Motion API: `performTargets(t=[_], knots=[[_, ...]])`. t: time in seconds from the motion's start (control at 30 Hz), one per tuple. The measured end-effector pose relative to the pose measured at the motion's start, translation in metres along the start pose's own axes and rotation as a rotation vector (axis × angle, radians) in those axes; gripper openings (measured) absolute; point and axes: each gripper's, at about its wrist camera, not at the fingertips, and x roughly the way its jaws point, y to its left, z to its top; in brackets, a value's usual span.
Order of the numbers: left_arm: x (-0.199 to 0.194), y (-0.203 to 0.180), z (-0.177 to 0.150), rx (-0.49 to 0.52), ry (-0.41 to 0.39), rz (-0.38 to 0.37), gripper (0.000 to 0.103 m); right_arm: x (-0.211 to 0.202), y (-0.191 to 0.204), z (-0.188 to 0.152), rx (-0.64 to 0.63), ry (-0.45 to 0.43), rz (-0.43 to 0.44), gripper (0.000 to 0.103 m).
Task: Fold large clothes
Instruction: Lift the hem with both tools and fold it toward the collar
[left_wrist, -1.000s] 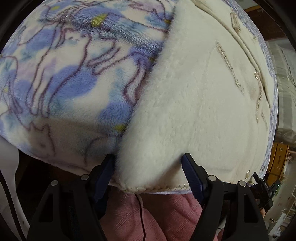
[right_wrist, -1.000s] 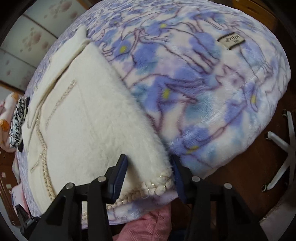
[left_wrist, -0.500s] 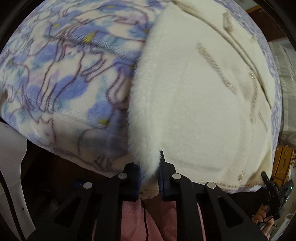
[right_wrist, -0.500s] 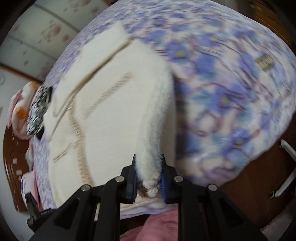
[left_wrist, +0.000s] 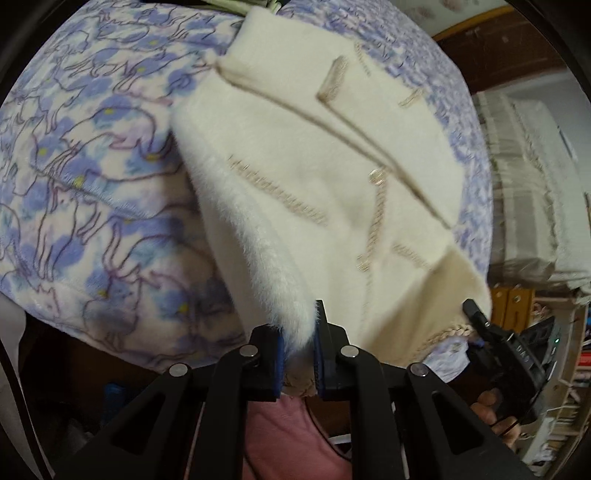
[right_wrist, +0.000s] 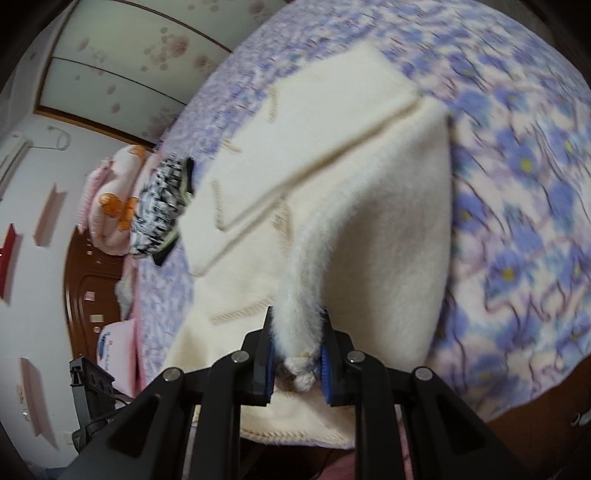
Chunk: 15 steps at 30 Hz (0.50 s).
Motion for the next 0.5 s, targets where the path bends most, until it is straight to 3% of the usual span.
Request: performTargets(t=[0.27, 0.5], knots=[[-0.04, -0.039, 0.055, -0.031, -0.1, -0.08, 0.009, -0.021, 0.031, 0.054, -0.081, -0.03, 0.074, 0.017], [-0.078, -0.061, 0.113, -0.121, -0.303, -0.072, 0.009, -0.045, 0.036, 0.132, -0.15, -0.09, 0.157, 0.016]])
